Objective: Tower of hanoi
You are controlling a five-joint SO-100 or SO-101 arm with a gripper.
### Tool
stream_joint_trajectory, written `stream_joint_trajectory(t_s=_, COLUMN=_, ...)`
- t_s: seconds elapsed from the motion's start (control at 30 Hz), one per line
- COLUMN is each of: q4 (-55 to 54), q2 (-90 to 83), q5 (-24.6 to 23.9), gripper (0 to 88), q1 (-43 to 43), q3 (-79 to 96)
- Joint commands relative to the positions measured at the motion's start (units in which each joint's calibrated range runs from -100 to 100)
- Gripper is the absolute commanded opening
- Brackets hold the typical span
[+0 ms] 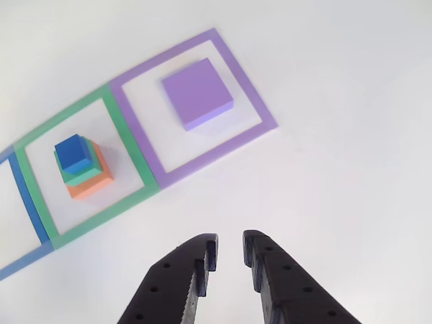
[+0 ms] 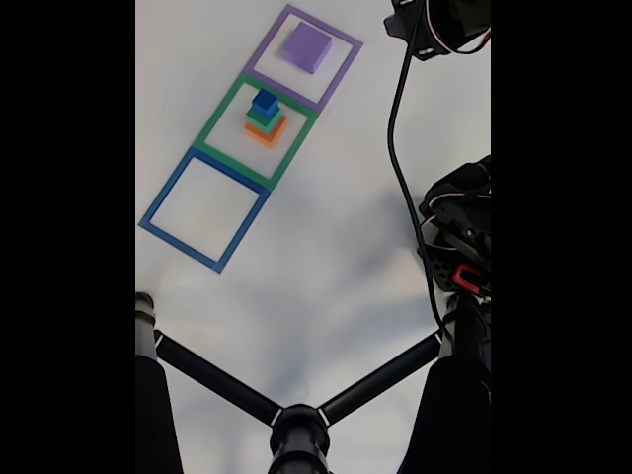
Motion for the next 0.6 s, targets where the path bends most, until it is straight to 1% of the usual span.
stream_joint_trajectory(t_s=0.0, q4=-2.4, q2=-1.3, q5=0.8, gripper=0.7, q1=1.1, q3=-0.3)
stream_joint_trajectory(t_s=0.07, q4=-8.9, q2=-3.9, q5=0.8, gripper=3.6, q1=0.5, q3=7.8)
stream_joint_trajectory(t_s=0.17, q4=-22.0, q2=-9.0, q5=0.8, gripper=14.0, q1=0.0, q3=22.9)
stream_joint_trajectory(t_s=0.3, q4=-36.4, q2=-12.8, q5=0.8, gripper=22.6, q1=0.8, q3=37.8)
stream_joint_trajectory(t_s=0.47, q4=-49.6, q2=-12.7, q5=0.8, gripper=23.7, q1=2.1, q3=49.7)
stream_joint_trajectory(t_s=0.57, q4=-62.4, q2=-10.7, q5=0.8, gripper=24.5, q1=3.0, q3=59.3)
